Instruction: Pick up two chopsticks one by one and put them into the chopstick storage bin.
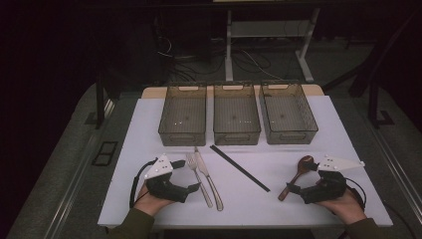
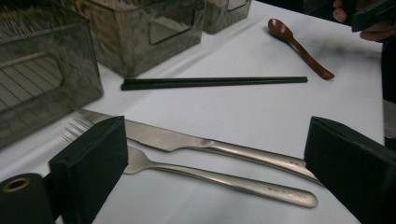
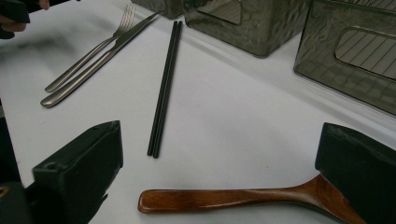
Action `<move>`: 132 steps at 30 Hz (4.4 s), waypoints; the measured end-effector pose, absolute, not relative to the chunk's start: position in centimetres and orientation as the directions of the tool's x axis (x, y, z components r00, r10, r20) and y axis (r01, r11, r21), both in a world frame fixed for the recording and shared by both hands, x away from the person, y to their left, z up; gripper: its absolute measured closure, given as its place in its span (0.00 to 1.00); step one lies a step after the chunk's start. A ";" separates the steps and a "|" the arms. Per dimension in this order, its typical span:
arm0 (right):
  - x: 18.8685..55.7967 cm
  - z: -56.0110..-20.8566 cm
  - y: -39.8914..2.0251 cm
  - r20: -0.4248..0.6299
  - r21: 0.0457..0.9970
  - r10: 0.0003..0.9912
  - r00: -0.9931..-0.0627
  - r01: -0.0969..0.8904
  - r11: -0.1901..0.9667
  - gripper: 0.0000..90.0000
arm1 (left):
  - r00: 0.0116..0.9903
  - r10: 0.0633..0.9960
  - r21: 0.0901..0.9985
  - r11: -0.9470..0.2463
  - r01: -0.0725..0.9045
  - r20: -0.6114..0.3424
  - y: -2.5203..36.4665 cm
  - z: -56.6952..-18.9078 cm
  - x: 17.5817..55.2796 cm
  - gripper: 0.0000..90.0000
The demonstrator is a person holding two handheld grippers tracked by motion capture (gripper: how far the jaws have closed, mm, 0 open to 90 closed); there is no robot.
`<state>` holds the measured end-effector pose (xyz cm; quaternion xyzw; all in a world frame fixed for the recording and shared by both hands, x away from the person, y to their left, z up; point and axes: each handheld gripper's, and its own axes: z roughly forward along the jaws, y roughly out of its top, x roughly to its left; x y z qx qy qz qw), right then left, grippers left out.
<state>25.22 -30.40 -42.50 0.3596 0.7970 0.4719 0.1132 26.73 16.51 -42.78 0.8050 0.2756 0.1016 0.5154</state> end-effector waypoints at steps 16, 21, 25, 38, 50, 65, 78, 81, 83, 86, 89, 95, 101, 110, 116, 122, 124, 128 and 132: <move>27.2 -41.5 -27.6 0.189 0.813 0.646 -0.740 0.487 0.320 0.24 | 0.819 0.556 0.862 -0.335 0.380 -0.145 16.1 -42.9 27.0 0.00; 28.0 -41.6 -26.3 0.189 0.804 0.635 -0.749 0.490 0.338 0.30 | 0.817 0.557 0.866 -0.326 0.380 -0.149 16.2 -42.9 27.0 0.00; 28.6 -41.7 -25.4 0.202 0.794 0.631 -0.749 0.502 0.342 0.38 | 0.818 0.555 0.866 -0.325 0.380 -0.151 16.2 -42.9 27.0 0.00; 30.5 -42.3 -22.0 0.213 0.761 0.597 -0.774 0.514 0.395 0.64 | 0.822 0.549 0.867 -0.326 0.376 -0.150 16.1 -43.0 27.1 0.02; 31.3 -43.6 -19.6 0.192 0.716 0.572 -0.798 0.512 0.474 0.83 | 0.824 0.547 0.868 -0.326 0.375 -0.150 16.2 -42.9 27.1 0.02; 31.4 -44.8 -19.2 0.149 0.669 0.584 -0.798 0.517 0.534 0.90 | 0.822 0.549 0.868 -0.326 0.374 -0.148 16.3 -42.9 27.0 0.02; 31.1 -45.0 -19.2 0.113 0.679 0.590 -0.799 0.495 0.542 0.93 | 0.824 0.548 0.868 -0.328 0.372 -0.146 16.2 -42.9 27.0 0.02; 30.9 -45.1 -19.1 0.106 0.682 0.598 -0.794 0.496 0.538 0.94 | 0.824 0.547 0.868 -0.329 0.372 -0.146 16.2 -42.9 27.0 0.03; 30.8 -45.1 -19.1 0.096 0.685 0.601 -0.793 0.491 0.538 0.94 | 0.825 0.546 0.869 -0.329 0.370 -0.145 16.2 -42.9 27.0 0.03; 30.7 -45.0 -19.1 0.092 0.684 0.605 -0.791 0.492 0.539 0.95 | 0.825 0.546 0.868 -0.328 0.371 -0.147 16.2 -42.9 27.0 0.03; 30.8 -44.9 -19.3 0.085 0.687 0.610 -0.788 0.490 0.537 0.95 | 0.825 0.546 0.868 -0.328 0.372 -0.147 16.3 -42.9 27.0 0.03; 30.9 -44.2 -20.1 0.109 0.712 0.618 -0.778 0.495 0.498 0.95 | 0.826 0.545 0.868 -0.331 0.369 -0.143 16.3 -42.9 27.0 0.03; 30.7 -43.5 -20.7 0.118 0.730 0.612 -0.782 0.486 0.480 0.95 | 0.826 0.545 0.868 -0.332 0.369 -0.143 16.3 -42.9 27.0 0.03; 30.3 -42.3 -21.4 0.144 0.755 0.603 -0.785 0.481 0.445 0.95 | 0.826 0.545 0.868 -0.330 0.371 -0.145 16.2 -42.9 27.0 0.03; 30.1 -41.5 -21.6 0.169 0.766 0.591 -0.788 0.482 0.424 0.95 | 0.823 0.549 0.868 -0.327 0.374 -0.148 16.2 -42.9 27.1 0.03; 30.1 -39.7 -21.3 0.163 0.788 0.580 -0.799 0.459 0.411 0.95 | 0.821 0.551 0.870 -0.323 0.373 -0.147 16.3 -42.9 27.2 0.03; 30.1 -39.1 -21.1 0.156 0.791 0.582 -0.798 0.454 0.411 0.95 | 0.822 0.551 0.868 -0.329 0.372 -0.144 16.3 -42.9 27.1 0.03; 30.6 -37.7 -20.7 0.151 0.803 0.591 -0.792 0.447 0.395 0.95 | 0.821 0.553 0.868 -0.327 0.372 -0.143 16.2 -42.9 27.2 0.03; 31.5 -36.2 -19.9 0.136 0.812 0.594 -0.793 0.433 0.392 0.95 | 0.823 0.551 0.869 -0.332 0.367 -0.137 16.2 -42.9 27.3 0.03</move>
